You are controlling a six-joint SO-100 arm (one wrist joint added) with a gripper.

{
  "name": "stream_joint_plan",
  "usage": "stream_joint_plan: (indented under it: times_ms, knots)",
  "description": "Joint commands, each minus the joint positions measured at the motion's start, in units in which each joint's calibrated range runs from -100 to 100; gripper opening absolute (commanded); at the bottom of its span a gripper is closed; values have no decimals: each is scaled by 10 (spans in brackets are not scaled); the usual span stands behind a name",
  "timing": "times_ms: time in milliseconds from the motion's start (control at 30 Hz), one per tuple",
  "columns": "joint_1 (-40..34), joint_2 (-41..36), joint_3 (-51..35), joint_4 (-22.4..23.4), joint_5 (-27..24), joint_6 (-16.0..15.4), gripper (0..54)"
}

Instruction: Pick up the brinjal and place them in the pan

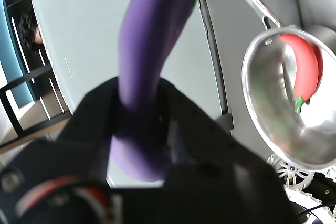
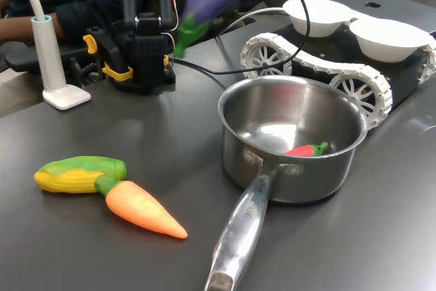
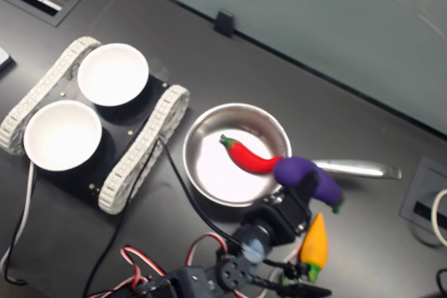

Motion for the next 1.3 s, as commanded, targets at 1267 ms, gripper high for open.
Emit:
stream_joint_plan:
  times_ms: [1267]
  knots:
    - [-339,-145,329,-168,-5,145,4]
